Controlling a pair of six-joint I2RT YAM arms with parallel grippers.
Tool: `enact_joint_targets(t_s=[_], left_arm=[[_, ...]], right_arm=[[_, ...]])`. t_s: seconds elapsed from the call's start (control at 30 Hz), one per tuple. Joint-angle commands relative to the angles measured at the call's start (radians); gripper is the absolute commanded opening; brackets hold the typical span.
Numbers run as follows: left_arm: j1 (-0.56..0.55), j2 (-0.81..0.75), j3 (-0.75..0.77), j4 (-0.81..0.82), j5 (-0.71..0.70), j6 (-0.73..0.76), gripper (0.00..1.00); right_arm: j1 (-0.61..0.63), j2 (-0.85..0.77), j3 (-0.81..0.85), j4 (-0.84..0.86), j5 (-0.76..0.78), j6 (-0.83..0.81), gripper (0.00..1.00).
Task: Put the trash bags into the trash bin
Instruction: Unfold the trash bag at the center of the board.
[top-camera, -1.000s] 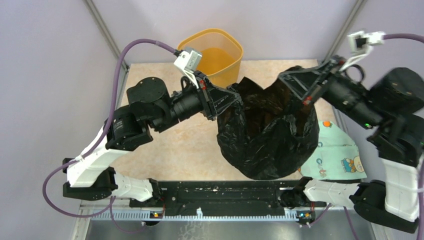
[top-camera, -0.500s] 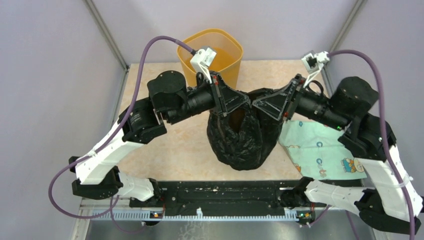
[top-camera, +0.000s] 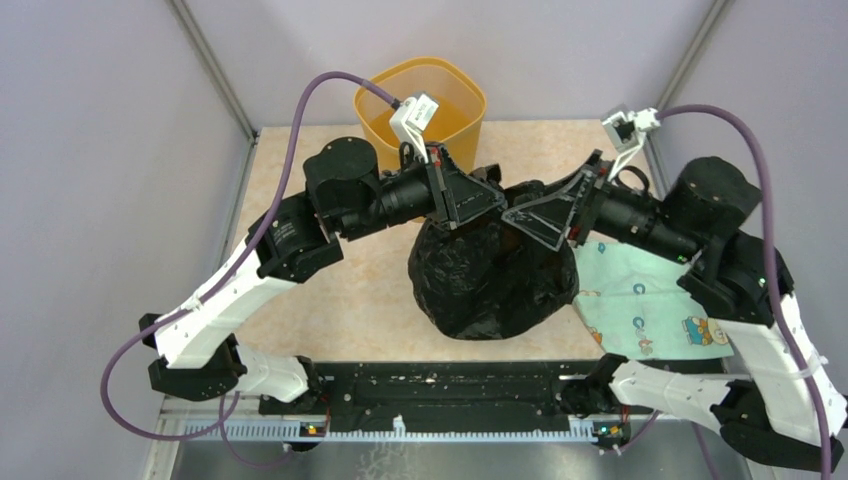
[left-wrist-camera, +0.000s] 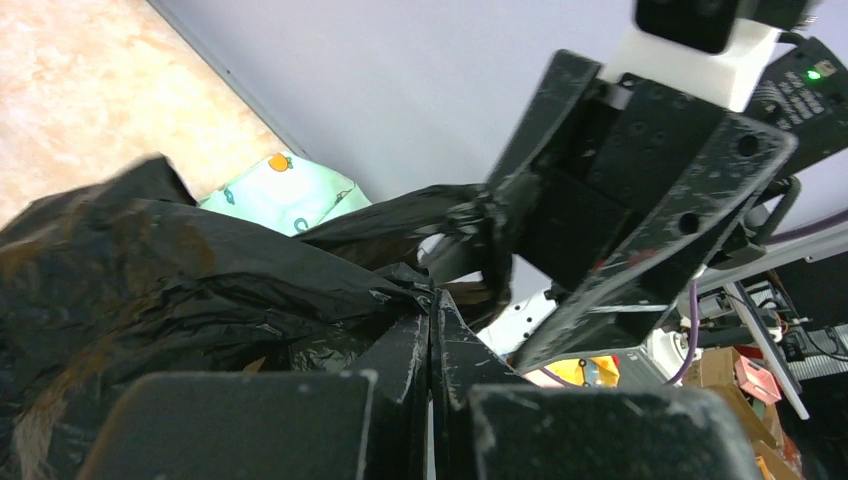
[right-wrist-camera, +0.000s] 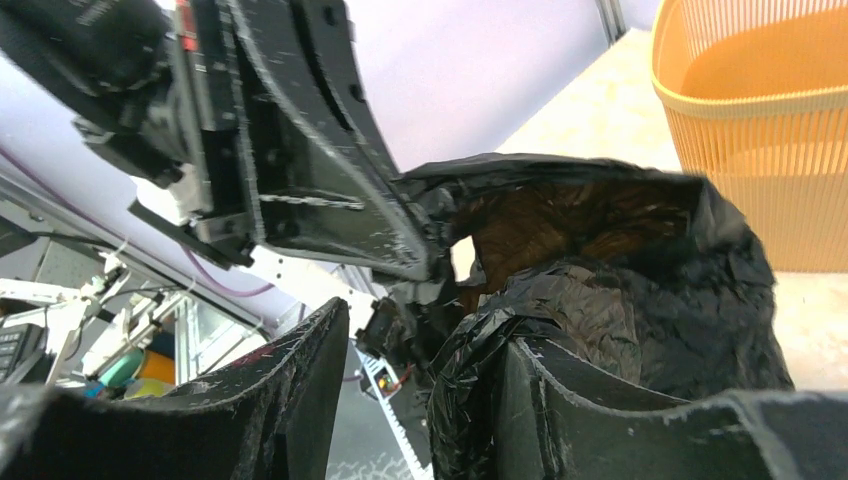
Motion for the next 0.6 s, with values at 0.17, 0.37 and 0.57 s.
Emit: enact_joint_targets(t_s=[0.17, 0.37, 0.57], left_arm=[[0.025, 0.012, 0.007, 0.091, 0.065, -0.027, 0.00], [0.045, 0.032, 0.007, 0.115, 0.090, -0.033, 0.00], [0.080, 0.024, -0.040, 0.184, 0.134, -0.033, 0.29]], right_arm=[[0.005, 0.028, -0.016, 0.014, -0.038, -0.024, 0.54], [0.005, 0.027, -0.037, 0.015, -0.032, -0.023, 0.49], [0.005, 0.063, 0.036, -0.071, 0.087, -0.020, 0.00]])
